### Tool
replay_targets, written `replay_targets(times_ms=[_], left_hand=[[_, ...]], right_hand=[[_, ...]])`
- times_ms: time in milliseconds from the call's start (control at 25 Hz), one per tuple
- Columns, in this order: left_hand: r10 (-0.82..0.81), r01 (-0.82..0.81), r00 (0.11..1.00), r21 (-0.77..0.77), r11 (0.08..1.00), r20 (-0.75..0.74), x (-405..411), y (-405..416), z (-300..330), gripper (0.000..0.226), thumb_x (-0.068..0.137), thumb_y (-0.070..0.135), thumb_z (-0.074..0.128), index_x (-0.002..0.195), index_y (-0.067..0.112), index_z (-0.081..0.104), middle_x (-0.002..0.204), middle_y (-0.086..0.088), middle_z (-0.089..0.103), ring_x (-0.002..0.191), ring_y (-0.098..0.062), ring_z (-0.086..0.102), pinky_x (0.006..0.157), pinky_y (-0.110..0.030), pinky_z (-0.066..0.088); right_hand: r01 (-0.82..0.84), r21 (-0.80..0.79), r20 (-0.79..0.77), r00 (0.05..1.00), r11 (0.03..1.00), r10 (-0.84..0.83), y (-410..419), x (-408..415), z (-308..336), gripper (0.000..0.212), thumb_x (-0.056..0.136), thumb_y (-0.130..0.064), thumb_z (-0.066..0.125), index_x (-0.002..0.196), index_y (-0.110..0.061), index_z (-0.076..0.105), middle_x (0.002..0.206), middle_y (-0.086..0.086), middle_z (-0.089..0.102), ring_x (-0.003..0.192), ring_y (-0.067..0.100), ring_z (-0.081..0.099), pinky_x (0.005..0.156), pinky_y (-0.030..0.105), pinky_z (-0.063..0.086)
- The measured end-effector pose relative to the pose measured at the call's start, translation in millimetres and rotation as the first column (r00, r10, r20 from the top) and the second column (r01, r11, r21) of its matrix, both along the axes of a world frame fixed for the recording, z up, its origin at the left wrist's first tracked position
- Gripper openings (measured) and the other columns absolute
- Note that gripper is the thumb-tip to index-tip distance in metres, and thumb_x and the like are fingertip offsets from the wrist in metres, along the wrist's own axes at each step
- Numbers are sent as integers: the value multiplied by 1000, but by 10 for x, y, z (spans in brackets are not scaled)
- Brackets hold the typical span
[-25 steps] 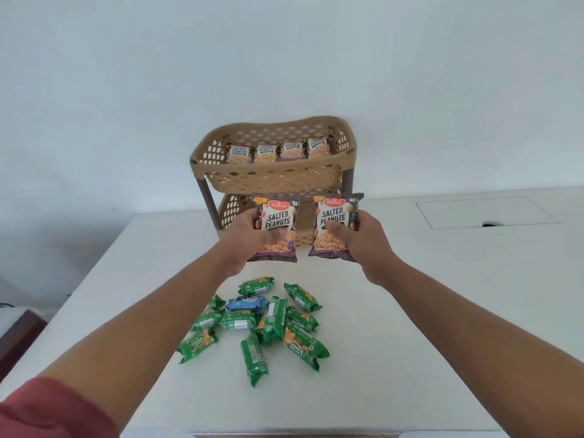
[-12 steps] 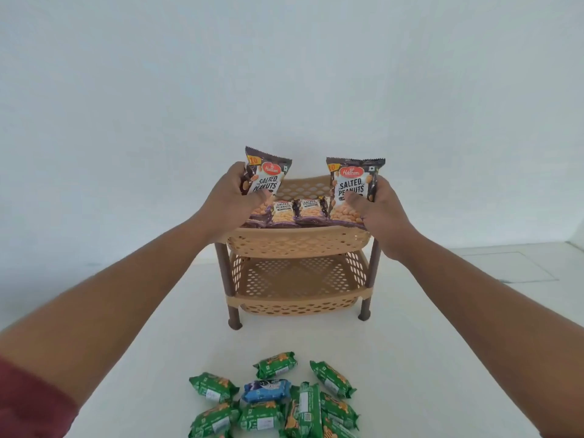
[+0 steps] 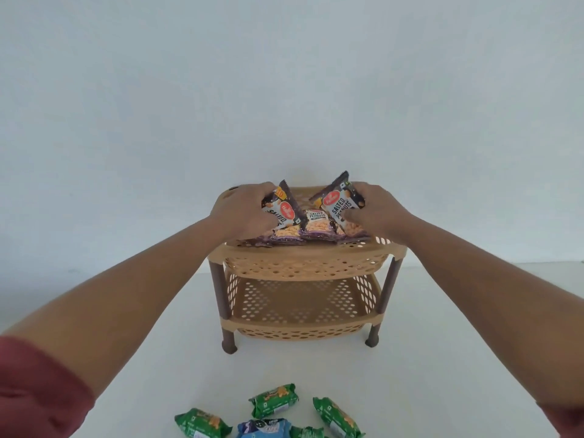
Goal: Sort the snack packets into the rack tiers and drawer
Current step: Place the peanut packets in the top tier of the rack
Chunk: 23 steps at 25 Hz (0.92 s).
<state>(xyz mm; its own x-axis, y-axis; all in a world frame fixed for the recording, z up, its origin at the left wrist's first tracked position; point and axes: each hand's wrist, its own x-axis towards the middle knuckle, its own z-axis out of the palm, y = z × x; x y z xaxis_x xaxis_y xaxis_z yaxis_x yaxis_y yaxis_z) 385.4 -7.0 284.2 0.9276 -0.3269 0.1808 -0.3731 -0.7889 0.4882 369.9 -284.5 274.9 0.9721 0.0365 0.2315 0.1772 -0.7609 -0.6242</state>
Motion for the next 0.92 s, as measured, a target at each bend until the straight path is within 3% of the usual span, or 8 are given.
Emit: replay_targets(times_ms=[120, 280, 440, 600, 720, 800, 880, 920], left_hand=[[21, -10, 996, 114, 993, -92, 215, -88, -111, 17, 73, 22, 47, 89, 21, 53, 77, 8, 65, 69, -19, 63, 58, -31, 42], [8, 78, 963, 306, 949, -271, 458, -255, -356, 28, 81, 13, 45, 107, 21, 52, 93, -8, 70, 71, -19, 66, 57, -31, 48], [23, 130, 953, 478, 869, -301, 642, -387, -614, 39, 92, 10, 42, 129, 16, 52, 105, -6, 62, 90, -25, 54, 75, -35, 44], [50, 99, 960, 501, 860, -275, 739, -445, -699, 55, 92, 12, 43, 147, 21, 46, 148, -6, 52, 128, -28, 51, 106, -47, 41], [60, 62, 975, 518, 853, -215, 776, -425, -730, 55, 93, 16, 44, 148, 27, 45, 151, -3, 51, 136, -29, 47, 112, -52, 34], [40, 79, 972, 481, 873, -233, 789, -419, -747, 56, 94, 13, 44, 148, 25, 45, 152, -5, 50, 137, -30, 47, 112, -51, 37], [15, 102, 966, 434, 895, -259, 789, -420, -760, 55, 94, 8, 44, 148, 19, 48, 152, -8, 50, 136, -30, 47, 110, -46, 42], [6, 107, 966, 422, 900, -258, 792, -419, -766, 54, 94, 6, 44, 147, 17, 50, 151, -10, 51, 135, -30, 48, 109, -43, 43]], right_hand=[[-81, -222, -123, 991, 972, 54, -10, 242, -99, 40, 90, -18, 71, 126, -25, 55, 107, -7, 64, 84, 17, 68, 64, 34, 54], [-156, -198, -276, 956, 968, 98, 15, 521, -296, 64, 89, -19, 72, 145, -24, 40, 120, -3, 58, 86, 16, 67, 65, 34, 55], [-221, -162, -393, 909, 962, 143, 82, 727, -440, 15, 92, -9, 51, 94, -24, 50, 93, 4, 58, 74, 19, 54, 59, 31, 40], [-227, -205, -377, 916, 952, 137, 148, 841, -541, 28, 95, -3, 36, 79, -25, 44, 84, -3, 51, 71, 19, 50, 57, 31, 36], [-219, -304, -320, 940, 927, 118, 158, 892, -587, 28, 95, -10, 35, 110, -26, 53, 122, 5, 61, 101, 26, 54, 76, 32, 38], [-161, -402, -255, 965, 902, 59, 151, 919, -576, 39, 93, -16, 35, 124, -29, 53, 141, 5, 58, 119, 26, 52, 91, 44, 39], [-123, -458, -221, 975, 881, 21, 152, 933, -559, 41, 91, -17, 34, 121, -28, 58, 138, 0, 59, 130, 27, 50, 100, 51, 37], [-139, -457, -247, 969, 879, 25, 148, 940, -556, 33, 90, -15, 35, 106, -29, 61, 124, -2, 62, 124, 28, 52, 98, 50, 38]])
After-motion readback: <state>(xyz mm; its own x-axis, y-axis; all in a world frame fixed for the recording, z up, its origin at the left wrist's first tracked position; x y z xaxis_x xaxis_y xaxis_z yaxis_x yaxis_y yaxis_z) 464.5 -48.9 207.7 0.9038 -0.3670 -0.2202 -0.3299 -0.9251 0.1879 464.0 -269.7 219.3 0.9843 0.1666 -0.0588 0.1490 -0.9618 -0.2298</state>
